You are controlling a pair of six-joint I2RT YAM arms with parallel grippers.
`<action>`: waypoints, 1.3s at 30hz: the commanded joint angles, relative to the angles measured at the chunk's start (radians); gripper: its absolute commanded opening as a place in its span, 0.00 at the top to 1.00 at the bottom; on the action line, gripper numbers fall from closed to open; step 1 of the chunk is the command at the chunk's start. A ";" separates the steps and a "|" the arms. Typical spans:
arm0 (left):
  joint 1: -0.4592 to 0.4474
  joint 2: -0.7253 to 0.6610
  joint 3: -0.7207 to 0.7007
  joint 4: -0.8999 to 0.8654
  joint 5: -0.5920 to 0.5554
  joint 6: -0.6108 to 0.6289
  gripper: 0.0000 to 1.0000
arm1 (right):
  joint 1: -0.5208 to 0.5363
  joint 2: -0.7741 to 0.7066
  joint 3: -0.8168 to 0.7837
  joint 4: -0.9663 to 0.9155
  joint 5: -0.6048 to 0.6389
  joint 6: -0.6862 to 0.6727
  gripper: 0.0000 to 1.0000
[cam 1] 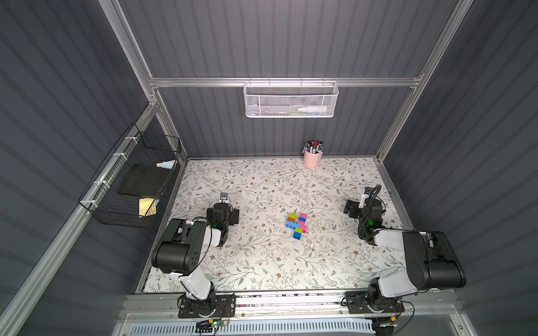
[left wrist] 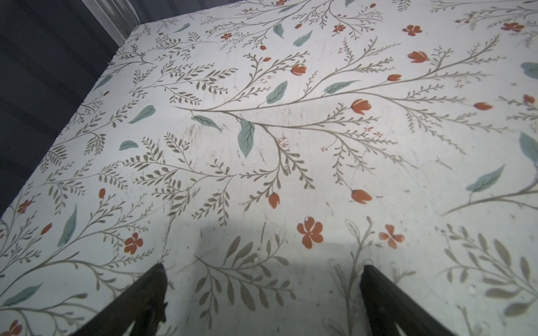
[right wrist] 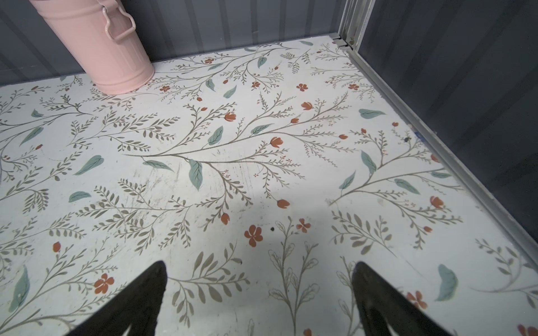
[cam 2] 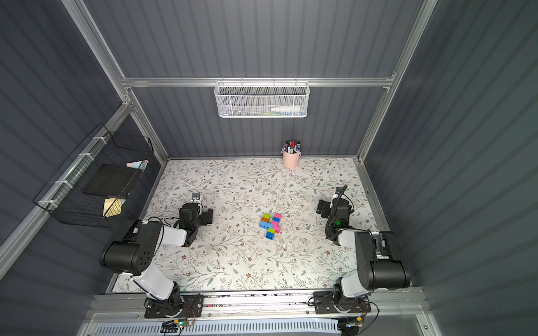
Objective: Assemble the number 4 with lego
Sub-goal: Reset both arms
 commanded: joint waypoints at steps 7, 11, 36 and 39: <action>0.007 0.011 -0.011 0.019 0.011 -0.009 0.01 | -0.006 -0.001 0.012 0.026 -0.010 -0.016 0.01; 0.007 0.011 -0.011 0.019 0.012 -0.009 0.01 | -0.004 -0.007 0.006 0.029 -0.012 -0.015 0.01; 0.009 0.012 -0.010 0.016 0.012 -0.010 0.00 | -0.026 -0.002 0.019 0.010 -0.029 0.004 0.01; 0.009 0.012 -0.010 0.016 0.012 -0.010 0.00 | -0.026 -0.003 0.017 0.011 -0.027 0.004 0.01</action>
